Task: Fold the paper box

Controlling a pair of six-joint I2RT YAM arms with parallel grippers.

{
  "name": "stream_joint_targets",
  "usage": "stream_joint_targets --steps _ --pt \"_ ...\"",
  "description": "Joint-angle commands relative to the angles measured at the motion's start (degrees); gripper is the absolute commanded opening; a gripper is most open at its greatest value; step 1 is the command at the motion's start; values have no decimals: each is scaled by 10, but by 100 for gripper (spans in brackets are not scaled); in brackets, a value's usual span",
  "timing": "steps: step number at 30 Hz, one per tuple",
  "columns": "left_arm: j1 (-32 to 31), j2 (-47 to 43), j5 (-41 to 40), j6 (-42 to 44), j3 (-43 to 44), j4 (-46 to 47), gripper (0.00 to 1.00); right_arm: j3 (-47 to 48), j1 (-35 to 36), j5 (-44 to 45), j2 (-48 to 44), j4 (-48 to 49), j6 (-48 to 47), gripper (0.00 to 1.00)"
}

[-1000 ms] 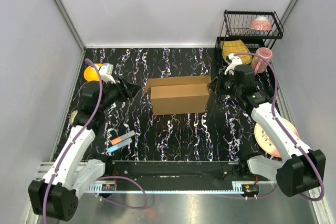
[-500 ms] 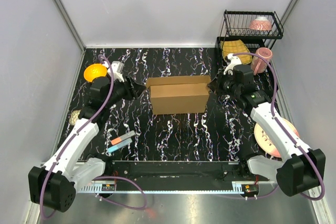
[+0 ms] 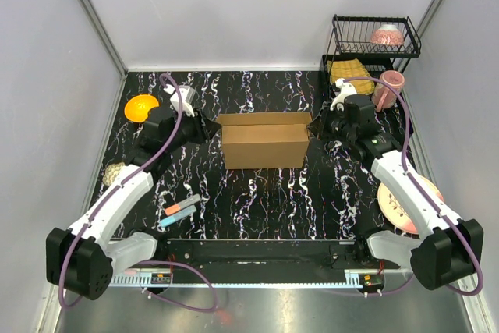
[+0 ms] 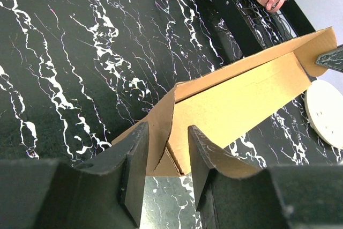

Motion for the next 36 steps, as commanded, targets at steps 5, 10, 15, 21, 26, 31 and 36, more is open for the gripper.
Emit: stream_joint_targets --steps 5,10,15,21,26,31,36 --pt "-8 11 -31 19 29 27 22 29 10 2 7 -15 10 13" --pt "-10 12 -30 12 35 27 11 40 14 5 11 -20 24 12" --pt "-18 13 -38 10 37 27 5 55 20 5 20 -35 45 8" --pt "-32 14 -49 4 37 26 1 63 33 11 30 -42 67 2" --pt "-47 14 -66 -8 36 26 0 65 53 31 38 -48 66 0" --pt "-48 13 -78 -21 41 13 0 53 68 96 32 -56 33 0" --pt "-48 10 -85 -38 46 9 0 29 73 148 32 -52 19 0"
